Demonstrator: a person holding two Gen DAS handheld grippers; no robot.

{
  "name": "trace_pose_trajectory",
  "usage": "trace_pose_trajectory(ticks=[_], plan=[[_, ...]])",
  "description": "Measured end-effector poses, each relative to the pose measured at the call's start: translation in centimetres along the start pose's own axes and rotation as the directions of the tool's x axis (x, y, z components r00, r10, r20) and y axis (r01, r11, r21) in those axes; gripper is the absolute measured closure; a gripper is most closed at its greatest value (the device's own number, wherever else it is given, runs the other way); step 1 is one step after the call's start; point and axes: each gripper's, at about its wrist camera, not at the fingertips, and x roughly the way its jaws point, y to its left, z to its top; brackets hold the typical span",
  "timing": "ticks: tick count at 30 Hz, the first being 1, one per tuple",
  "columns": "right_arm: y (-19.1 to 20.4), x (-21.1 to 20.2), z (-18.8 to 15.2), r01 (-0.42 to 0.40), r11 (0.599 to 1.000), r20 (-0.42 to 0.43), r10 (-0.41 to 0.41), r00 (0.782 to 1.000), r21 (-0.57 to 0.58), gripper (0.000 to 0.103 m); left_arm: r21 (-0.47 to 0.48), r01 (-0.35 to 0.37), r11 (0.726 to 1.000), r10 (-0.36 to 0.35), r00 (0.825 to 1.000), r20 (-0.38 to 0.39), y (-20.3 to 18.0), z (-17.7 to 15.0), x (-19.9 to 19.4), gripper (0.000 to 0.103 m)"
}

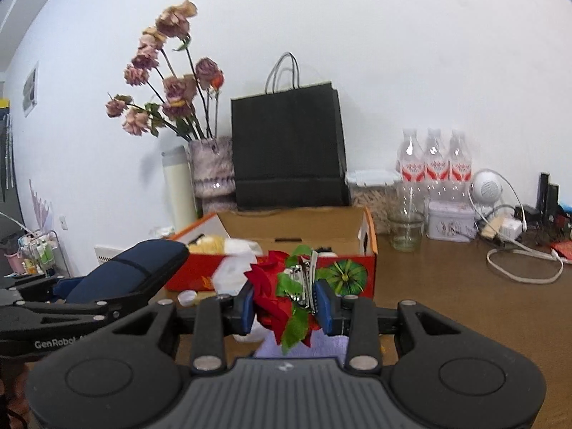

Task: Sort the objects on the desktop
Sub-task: 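Carry the case and flower into the box and open both grippers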

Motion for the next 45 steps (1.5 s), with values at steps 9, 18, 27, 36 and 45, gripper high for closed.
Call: trace_pose_trajectory(ticks=[9, 18, 27, 36, 45], plan=[[1.5, 1.2, 2.8, -0.03, 0.999, 0.052, 0.032, 0.998, -0.035, 0.07, -0.01, 0.01, 1.0, -0.01, 0.998, 0.059, 0.3, 3.0, 0.9, 0.036], [2.3, 4.9, 5.6, -0.036, 0.998, 0.069, 0.039, 0.997, -0.047, 0.07, -0.015, 0.018, 1.0, -0.017, 0.996, 0.082, 0.3, 5.6, 4.3, 0.036], [0.8, 10.3, 7.5, -0.016, 1.0, 0.066, 0.017, 0.998, -0.014, 0.07, -0.047, 0.01, 0.999, -0.007, 0.998, 0.066, 1.0, 6.9, 9.5, 0.036], [-1.5, 16.5, 7.8, -0.002, 1.0, 0.002, 0.002, 1.0, 0.012, 0.07, -0.074, -0.004, 0.997, 0.005, 1.0, 0.01, 2.1, 7.5, 16.0, 0.036], [-1.8, 21.1, 7.7, -0.002, 1.0, -0.066, 0.002, 0.998, -0.009, 0.07, -0.065, 0.008, 0.998, -0.012, 0.998, -0.064, 2.5, 7.2, 20.2, 0.036]])
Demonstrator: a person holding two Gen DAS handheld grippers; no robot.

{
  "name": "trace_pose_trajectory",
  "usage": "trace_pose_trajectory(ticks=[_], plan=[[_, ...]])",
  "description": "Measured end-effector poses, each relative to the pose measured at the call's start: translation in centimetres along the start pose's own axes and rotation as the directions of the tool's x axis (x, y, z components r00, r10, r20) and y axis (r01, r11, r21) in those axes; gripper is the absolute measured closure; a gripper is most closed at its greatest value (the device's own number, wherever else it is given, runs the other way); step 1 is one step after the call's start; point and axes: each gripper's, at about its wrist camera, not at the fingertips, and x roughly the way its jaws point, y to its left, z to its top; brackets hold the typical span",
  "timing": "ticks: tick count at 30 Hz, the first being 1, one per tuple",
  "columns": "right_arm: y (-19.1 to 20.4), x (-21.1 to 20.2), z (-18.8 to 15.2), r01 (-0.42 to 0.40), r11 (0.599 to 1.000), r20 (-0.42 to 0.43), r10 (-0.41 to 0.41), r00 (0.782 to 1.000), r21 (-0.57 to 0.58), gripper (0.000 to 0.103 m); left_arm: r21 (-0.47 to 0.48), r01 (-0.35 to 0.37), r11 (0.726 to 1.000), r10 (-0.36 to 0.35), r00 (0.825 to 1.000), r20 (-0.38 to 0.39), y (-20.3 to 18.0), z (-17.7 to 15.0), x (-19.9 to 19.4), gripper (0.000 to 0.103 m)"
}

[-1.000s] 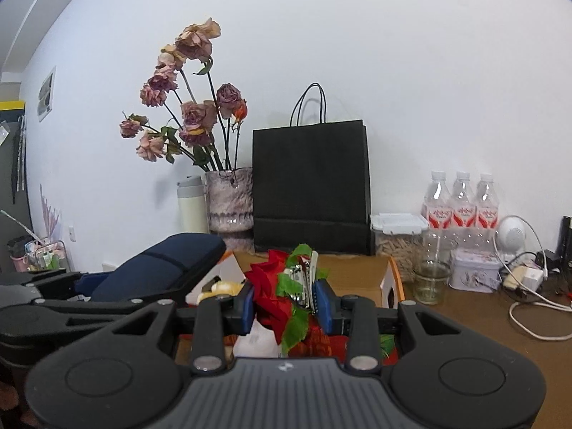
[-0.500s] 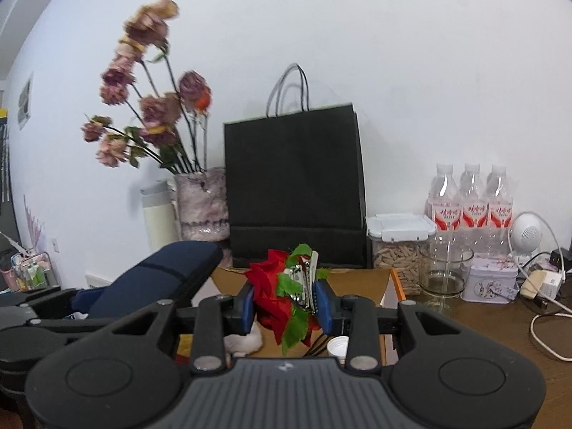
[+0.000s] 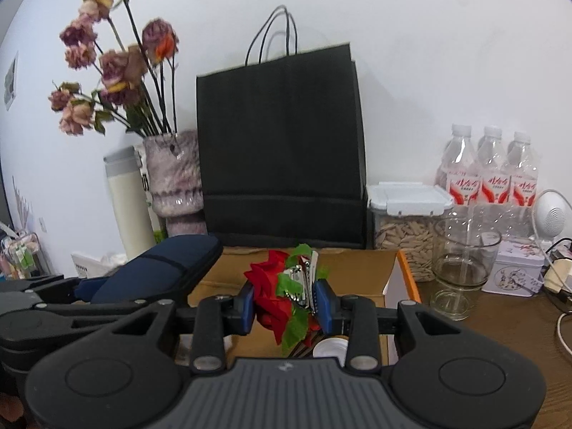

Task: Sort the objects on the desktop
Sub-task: 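Carry the case and flower into the box and open both grippers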

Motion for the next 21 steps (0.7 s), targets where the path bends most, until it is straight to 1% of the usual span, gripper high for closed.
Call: trace_pose_trajectory(ticks=[6, 16, 21], plan=[[-0.6, 1.4, -0.8, 0.013, 1.0, -0.056, -0.012, 0.998, 0.012, 0.07, 0.024, -0.011, 1.0, 0.012, 0.999, -0.033, 0.0, -0.8, 1.0, 0.036], [-0.8, 2.0, -1.6, 0.033, 0.999, -0.093, -0.033, 0.995, 0.001, 0.069, 0.044, -0.019, 0.999, 0.021, 0.999, -0.05, 0.0, -1.3, 1.7, 0.035], [-0.9, 2.3, -1.8, 0.047, 0.999, -0.11, -0.046, 0.993, 0.003, 0.063, 0.068, -0.03, 0.997, 0.032, 0.999, -0.039, -0.3, -1.3, 1.6, 0.034]])
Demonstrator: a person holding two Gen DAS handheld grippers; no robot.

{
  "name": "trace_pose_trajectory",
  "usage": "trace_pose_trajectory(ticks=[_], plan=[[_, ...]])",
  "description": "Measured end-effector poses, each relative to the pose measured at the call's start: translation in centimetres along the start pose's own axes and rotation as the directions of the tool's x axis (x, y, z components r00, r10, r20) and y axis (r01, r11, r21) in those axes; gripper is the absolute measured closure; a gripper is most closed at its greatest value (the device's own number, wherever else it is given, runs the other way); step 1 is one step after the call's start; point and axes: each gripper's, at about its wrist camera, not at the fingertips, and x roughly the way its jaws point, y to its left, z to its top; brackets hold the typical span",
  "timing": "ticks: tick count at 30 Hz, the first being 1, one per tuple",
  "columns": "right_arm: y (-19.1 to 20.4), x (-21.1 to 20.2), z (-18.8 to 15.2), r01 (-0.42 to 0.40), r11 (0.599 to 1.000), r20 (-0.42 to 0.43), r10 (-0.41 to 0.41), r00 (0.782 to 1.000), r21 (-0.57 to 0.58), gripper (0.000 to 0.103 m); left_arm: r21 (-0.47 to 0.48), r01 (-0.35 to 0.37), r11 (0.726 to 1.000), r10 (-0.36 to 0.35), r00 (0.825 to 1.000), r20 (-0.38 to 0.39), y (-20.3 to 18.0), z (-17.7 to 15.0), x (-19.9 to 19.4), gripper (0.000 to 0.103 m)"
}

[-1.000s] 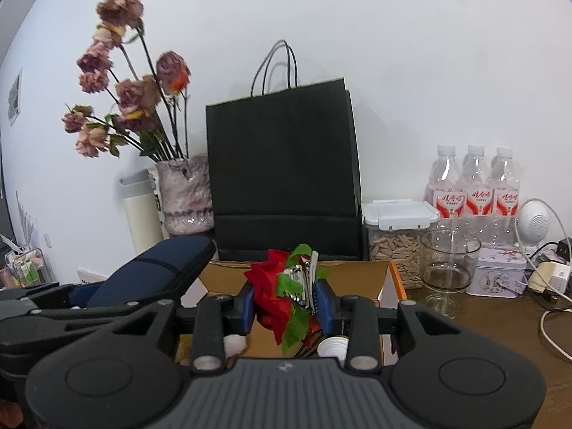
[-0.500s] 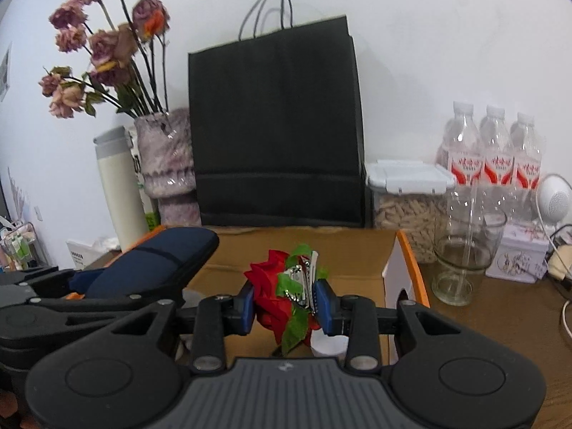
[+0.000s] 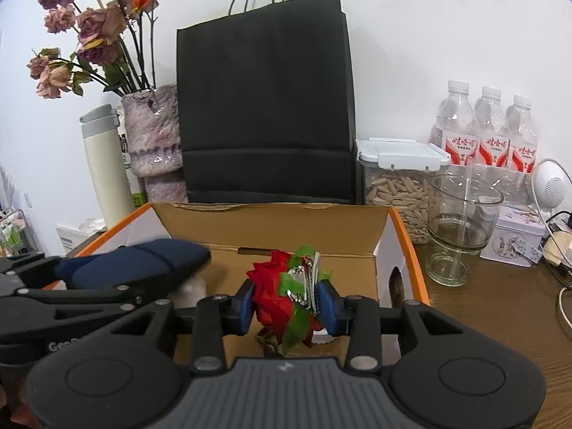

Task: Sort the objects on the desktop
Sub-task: 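Carry the case and flower into the box and open both grippers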

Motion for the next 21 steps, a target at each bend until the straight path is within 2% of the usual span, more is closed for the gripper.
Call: trace_pose_trajectory(ticks=[3, 4, 10, 11, 16, 21], plan=[[-0.1, -0.2, 0.0, 0.008, 1.0, 0.002, -0.008, 1.0, 0.001, 0.047, 0.015, -0.018, 1.0, 0.018, 0.999, 0.03, -0.2, 0.1, -0.5, 0.032], [-0.1, -0.2, 0.1, 0.01, 1.0, 0.002, -0.01, 1.0, -0.001, 0.038, 0.017, -0.023, 1.0, 0.023, 0.999, 0.037, -0.3, 0.2, -0.7, 0.029], [-0.5, -0.2, 0.3, 0.061, 0.998, -0.001, -0.061, 0.998, 0.011, 0.018, -0.01, -0.074, 0.997, 0.075, 0.995, 0.068, 0.1, 0.4, -1.2, 0.002], [-0.6, -0.1, 0.2, 0.069, 0.997, -0.004, -0.069, 0.998, 0.016, 0.015, -0.011, -0.078, 0.997, 0.079, 0.994, 0.07, 0.2, 0.4, -1.2, 0.0], [-0.9, 0.3, 0.1, 0.093, 0.995, -0.029, -0.092, 0.995, 0.033, 0.008, -0.014, -0.085, 0.996, 0.086, 0.994, 0.061, 0.1, 0.2, -0.9, 0.0], [-1.1, 0.3, 0.0, 0.095, 0.995, -0.033, -0.094, 0.995, 0.038, 0.006, -0.043, -0.075, 0.996, 0.077, 0.996, 0.045, 0.5, 0.0, -0.7, 0.0]])
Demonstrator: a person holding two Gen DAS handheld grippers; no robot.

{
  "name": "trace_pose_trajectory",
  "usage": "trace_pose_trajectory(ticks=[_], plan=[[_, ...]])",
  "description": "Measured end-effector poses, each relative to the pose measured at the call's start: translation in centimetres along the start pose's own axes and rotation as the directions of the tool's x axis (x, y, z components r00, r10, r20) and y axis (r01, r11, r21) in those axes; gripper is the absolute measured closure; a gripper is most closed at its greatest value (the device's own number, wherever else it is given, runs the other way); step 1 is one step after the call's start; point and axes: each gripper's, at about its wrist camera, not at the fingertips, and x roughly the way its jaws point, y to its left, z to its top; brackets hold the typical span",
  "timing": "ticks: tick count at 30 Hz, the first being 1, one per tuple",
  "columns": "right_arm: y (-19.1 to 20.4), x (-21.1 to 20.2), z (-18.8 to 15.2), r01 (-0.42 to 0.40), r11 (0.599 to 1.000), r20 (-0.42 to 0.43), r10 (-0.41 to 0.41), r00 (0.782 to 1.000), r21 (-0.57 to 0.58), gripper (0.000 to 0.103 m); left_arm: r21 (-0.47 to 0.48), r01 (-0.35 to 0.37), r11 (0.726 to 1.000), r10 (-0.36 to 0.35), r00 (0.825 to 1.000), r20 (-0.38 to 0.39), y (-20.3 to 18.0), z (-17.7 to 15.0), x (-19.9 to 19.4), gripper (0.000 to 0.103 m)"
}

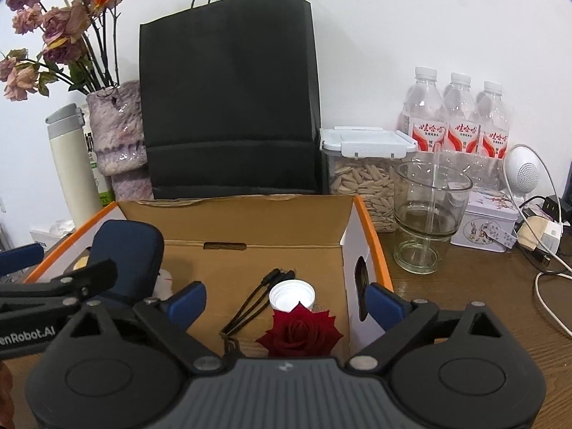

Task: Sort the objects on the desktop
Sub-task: 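Carry the case and flower into the box and open both grippers, then move both grippers back toward the remaining items on the table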

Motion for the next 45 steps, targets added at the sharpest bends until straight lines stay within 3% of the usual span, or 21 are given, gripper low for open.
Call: trace_pose_trajectory(ticks=[2, 16, 34, 45], plan=[[0.0, 0.0, 0.0, 0.006, 1.0, -0.001, -0.006, 1.0, 0.0, 0.002, -0.005, -0.003, 1.0, 0.003, 1.0, 0.0, 0.1, 0.0, 0.0, 0.0], [-0.2, -1.6, -0.5, -0.011, 1.0, 0.021, 0.011, 1.0, 0.001, 0.0, -0.048, -0.007, 0.999, 0.008, 1.0, 0.024, 0.9, -0.3, -1.6, 0.0], [-0.9, -7.2, -4.0, 0.022, 0.999, 0.013, -0.021, 1.0, -0.024, 0.0, -0.08, -0.004, 0.997, 0.008, 0.999, 0.044, 1.9, -2.7, -7.9, 0.0], [-1.4, -10.4, -7.9, 0.033, 0.999, -0.027, -0.034, 0.999, -0.027, 0.0, -0.083, -0.038, 0.996, 0.036, 0.999, -0.027, 4.1, -6.1, -10.8, 0.0]])
